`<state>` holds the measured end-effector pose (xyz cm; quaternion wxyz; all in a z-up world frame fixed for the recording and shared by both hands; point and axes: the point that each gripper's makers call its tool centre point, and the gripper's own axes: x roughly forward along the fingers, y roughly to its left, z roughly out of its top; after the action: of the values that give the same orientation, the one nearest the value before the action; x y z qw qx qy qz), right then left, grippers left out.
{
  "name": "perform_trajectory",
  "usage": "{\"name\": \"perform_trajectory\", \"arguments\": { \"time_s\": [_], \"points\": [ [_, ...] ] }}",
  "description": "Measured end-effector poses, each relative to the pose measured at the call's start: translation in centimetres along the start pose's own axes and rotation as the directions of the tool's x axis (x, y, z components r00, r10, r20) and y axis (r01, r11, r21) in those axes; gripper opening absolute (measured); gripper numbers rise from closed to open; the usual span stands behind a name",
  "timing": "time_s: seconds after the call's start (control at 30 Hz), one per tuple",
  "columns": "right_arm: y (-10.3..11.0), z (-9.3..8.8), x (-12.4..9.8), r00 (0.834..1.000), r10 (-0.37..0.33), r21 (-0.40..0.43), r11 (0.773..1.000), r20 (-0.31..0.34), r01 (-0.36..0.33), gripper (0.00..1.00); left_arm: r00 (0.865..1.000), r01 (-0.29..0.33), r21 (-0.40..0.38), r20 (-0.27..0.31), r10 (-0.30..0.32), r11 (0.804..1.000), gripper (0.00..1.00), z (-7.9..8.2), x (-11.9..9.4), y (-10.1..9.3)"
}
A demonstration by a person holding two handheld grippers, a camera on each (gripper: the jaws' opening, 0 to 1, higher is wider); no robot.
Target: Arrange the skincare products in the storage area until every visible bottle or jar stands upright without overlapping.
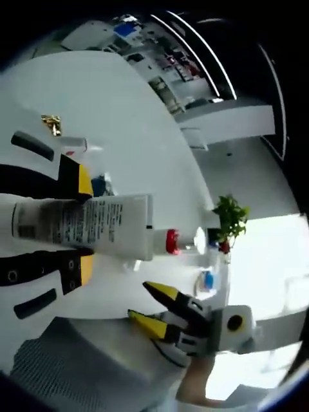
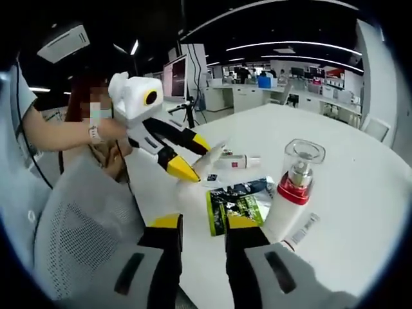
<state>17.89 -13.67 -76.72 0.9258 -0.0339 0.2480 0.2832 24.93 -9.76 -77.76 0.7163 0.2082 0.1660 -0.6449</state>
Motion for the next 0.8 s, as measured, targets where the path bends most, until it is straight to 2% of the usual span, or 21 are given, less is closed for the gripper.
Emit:
{"name": "perform_trajectory", "arguments": {
  "time_s": [0.23, 0.43, 0.67, 0.8],
  "points": [
    [0.0, 2.1, 0.2, 0.998, -0.016, -0.009, 1.000, 0.063, 0.017, 0.18, 0.997, 0.013, -0.005, 0.072, -0.013, 1.000, 0.25, 1.8, 0.0, -0.8],
    [0.0, 3.6, 0.4, 0.994, -0.028, -0.018, 0.999, 0.103, 0.031, 0.14, 0.994, 0.023, -0.001, 0.108, -0.023, 1.000, 0.25, 2.7, 0.1, -1.4],
    [0.2, 4.7, 0.6, 0.991, -0.027, -0.036, 0.999, 0.131, 0.032, 0.10, 0.990, 0.060, -0.006, 0.131, -0.059, 0.998, 0.25, 3.2, 0.3, -2.6],
    [0.6, 4.5, 0.7, 0.992, -0.010, -0.039, 0.999, 0.125, 0.015, 0.09, 0.988, 0.065, -0.026, 0.143, -0.060, 0.998, 0.25, 3.2, 0.1, -2.6]
  ]
}}
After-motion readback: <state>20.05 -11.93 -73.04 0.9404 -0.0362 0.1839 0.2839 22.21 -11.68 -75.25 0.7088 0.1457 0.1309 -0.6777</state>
